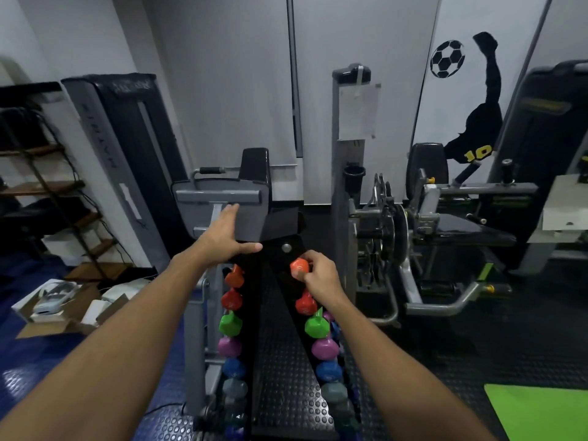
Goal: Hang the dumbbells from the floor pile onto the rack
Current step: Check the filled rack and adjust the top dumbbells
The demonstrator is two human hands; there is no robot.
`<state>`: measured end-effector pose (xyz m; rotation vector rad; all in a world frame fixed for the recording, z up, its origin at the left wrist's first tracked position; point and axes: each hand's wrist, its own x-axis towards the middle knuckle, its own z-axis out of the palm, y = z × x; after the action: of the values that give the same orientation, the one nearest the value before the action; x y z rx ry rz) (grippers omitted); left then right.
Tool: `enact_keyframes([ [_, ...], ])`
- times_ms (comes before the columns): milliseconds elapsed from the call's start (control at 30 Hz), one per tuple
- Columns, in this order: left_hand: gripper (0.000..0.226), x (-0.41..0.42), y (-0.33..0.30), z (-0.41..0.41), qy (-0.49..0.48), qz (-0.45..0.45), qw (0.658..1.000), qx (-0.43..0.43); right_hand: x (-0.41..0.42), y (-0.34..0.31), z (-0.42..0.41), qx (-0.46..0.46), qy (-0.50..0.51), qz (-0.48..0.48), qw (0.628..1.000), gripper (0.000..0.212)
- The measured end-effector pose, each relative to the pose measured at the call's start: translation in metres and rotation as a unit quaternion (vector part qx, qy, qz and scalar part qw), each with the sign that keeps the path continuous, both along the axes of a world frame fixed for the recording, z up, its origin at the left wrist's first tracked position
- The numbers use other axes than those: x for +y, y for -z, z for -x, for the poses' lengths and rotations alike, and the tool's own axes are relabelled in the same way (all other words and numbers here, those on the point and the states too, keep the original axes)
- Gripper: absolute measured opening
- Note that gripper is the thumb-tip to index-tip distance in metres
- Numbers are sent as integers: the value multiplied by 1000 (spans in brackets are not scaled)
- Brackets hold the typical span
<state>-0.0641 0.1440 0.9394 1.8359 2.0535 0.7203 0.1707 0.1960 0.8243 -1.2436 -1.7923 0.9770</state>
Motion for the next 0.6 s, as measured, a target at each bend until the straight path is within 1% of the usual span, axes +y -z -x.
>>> enact_keyframes([
  [67,134,-2,7,10,-21,2,997,-68,-5,1,0,16,-10,-9,1000,28],
  [133,142,-4,14,23,-34,47,989,-134,-9,2,-3,40,-26,-6,999,25],
  [167,145,-6,17,29,-31,73,986,-148,-12,1,-7,52,-32,-3,998,25],
  [233,145,-10,23,39,-15,113,982,-147,-16,-1,-12,70,-32,-8,997,26],
  [300,129,-12,28,40,4,141,980,-142,-19,2,-17,78,-24,-13,997,27],
  [367,113,-13,32,37,24,144,977,-153,-24,5,-18,82,-16,-19,996,29],
  [433,102,-14,32,39,25,149,975,-162,-27,10,-17,92,-9,-37,995,31],
  [467,100,-16,32,41,24,160,974,-157,-27,11,-16,94,-1,-50,994,32],
  [533,107,-13,39,50,19,170,976,-138,-25,11,-15,91,14,-80,993,33],
  [600,111,-6,52,62,22,174,976,-132,-19,6,-15,83,5,-88,993,32],
])
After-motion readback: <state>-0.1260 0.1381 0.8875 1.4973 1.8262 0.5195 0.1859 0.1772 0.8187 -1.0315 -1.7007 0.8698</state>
